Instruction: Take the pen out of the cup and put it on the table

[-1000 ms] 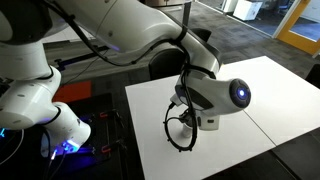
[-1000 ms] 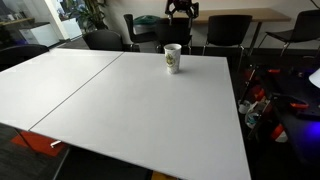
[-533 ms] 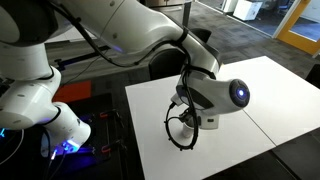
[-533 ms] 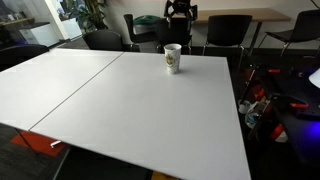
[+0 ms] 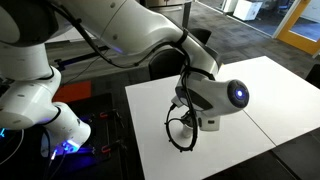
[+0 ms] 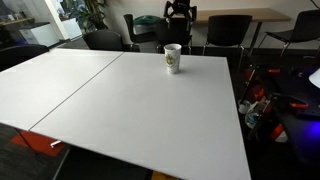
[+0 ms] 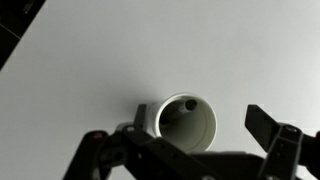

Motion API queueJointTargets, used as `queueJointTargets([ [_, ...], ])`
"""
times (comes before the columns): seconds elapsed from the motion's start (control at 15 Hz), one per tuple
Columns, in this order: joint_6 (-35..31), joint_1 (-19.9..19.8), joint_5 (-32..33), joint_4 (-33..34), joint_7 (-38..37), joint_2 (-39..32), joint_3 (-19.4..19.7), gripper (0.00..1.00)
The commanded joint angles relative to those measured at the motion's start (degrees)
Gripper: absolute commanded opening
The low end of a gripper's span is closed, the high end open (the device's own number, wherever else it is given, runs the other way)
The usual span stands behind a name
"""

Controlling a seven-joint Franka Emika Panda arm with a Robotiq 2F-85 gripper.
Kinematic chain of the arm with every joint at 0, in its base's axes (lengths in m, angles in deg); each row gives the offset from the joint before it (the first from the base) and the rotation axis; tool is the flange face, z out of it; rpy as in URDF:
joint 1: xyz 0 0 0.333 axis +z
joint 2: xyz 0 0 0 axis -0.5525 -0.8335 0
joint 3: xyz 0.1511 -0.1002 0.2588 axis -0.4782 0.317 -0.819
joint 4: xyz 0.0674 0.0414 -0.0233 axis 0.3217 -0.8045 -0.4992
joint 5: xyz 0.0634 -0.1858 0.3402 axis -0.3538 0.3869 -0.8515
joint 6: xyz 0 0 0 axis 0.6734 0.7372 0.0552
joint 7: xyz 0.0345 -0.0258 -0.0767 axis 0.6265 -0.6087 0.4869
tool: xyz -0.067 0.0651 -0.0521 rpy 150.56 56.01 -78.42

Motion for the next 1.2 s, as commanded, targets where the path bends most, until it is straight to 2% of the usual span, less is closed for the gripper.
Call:
queueJointTargets([
  [0.0,-4.13,0.03,0.00,-2.34,-3.17,1.41,0.05,1.00],
  [0.4,-6.89,-0.54,-0.55,-2.96,-6.75,0.42,0.12,1.00],
  [0.53,-6.91,-0.85,-0.80,-3.16,-7.28,0.34,0.12,0.88],
  [0.6,-6.73,-1.03,-0.82,-3.16,-7.45,0.22,0.14,0.78],
  [0.67,-6.71,-1.20,-0.92,-3.14,-7.50,0.06,0.12,0.74],
  [0.73,-6.55,-1.28,-0.87,-2.95,-7.76,-0.28,0.09,0.61],
  [0.8,-6.53,-1.30,-0.87,-2.82,-8.08,-0.52,0.03,0.55],
  [1.0,-7.77,-1.15,-1.69,-2.54,-8.36,-1.59,-0.32,0.41],
  [1.13,-9.28,-0.92,-2.60,-2.38,-8.54,-2.48,-0.67,0.37],
])
